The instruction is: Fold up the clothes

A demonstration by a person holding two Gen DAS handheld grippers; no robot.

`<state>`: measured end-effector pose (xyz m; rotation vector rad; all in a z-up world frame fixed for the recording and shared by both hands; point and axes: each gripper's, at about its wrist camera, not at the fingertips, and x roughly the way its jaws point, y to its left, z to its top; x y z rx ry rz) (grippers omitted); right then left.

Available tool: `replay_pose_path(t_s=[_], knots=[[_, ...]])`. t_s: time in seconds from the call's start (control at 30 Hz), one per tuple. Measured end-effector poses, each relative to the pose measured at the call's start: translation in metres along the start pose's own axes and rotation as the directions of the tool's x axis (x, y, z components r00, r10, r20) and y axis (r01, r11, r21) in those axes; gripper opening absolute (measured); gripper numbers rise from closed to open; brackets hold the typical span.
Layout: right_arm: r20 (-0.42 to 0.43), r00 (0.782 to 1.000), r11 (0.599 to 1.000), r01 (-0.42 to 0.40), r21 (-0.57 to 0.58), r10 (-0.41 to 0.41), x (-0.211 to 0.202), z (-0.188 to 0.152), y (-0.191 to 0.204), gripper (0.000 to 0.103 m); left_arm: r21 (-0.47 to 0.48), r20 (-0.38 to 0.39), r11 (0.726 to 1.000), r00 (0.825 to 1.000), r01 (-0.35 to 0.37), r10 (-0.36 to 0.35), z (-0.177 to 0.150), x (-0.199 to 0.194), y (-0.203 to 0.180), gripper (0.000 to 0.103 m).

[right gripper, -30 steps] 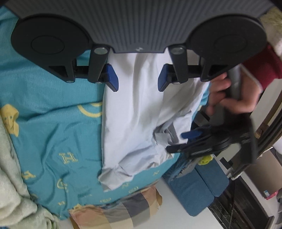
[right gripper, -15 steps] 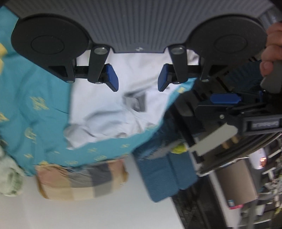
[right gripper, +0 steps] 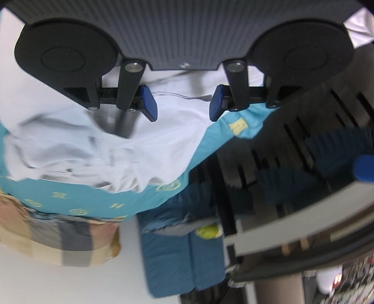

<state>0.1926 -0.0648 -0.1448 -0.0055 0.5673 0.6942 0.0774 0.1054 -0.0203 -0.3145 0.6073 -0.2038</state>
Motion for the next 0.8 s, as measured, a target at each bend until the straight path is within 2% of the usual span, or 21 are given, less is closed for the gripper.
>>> replay_pose_path(t_s=[0.23, 0.4, 0.47, 0.5, 0.53, 0.7, 0.77, 0.8], knots=[[-0.068, 0.997, 1.0, -0.03, -0.006, 0.029, 0.038, 0.003, 0.003, 0.051, -0.117, -0.001, 0.993, 0.999, 0.032, -0.032, 0.004, 0.016, 0.037, 0.082], [-0.124, 0.991, 0.996, -0.059, -0.067, 0.051, 0.042, -0.005, 0.008, 0.051, -0.125, 0.015, 0.991, 0.999, 0.038, -0.036, 0.005, 0.014, 0.04, 0.082], [-0.131, 0.991, 0.996, -0.041, -0.084, 0.03, 0.043, -0.007, 0.008, 0.049, -0.125, 0.021, 0.991, 0.999, 0.039, -0.036, 0.005, 0.012, 0.041, 0.082], [-0.126, 0.992, 0.997, -0.029, -0.074, 0.02, 0.043, -0.005, 0.006, 0.034, -0.127, 0.024, 0.991, 0.999, 0.039, -0.036, 0.005, 0.011, 0.041, 0.082], [-0.12, 0.993, 0.998, -0.018, -0.062, 0.011, 0.042, -0.003, 0.003, 0.011, -0.133, 0.026, 0.99, 0.999, 0.039, -0.036, 0.005, 0.01, 0.042, 0.082], [-0.055, 0.998, 1.0, -0.015, -0.002, 0.015, 0.026, 0.029, -0.015, 0.007, -0.141, 0.043, 0.989, 0.999, 0.035, -0.029, 0.005, 0.004, 0.041, 0.082], [-0.017, 1.0, 1.0, 0.001, 0.021, 0.0, 0.019, 0.052, -0.027, 0.007, -0.131, 0.046, 0.991, 0.998, 0.037, -0.031, 0.004, 0.004, 0.038, 0.083], [-0.017, 1.0, 0.998, 0.023, 0.05, -0.022, 0.021, 0.052, -0.039, 0.007, -0.122, 0.044, 0.992, 0.998, 0.038, -0.033, 0.003, 0.004, 0.035, 0.083]])
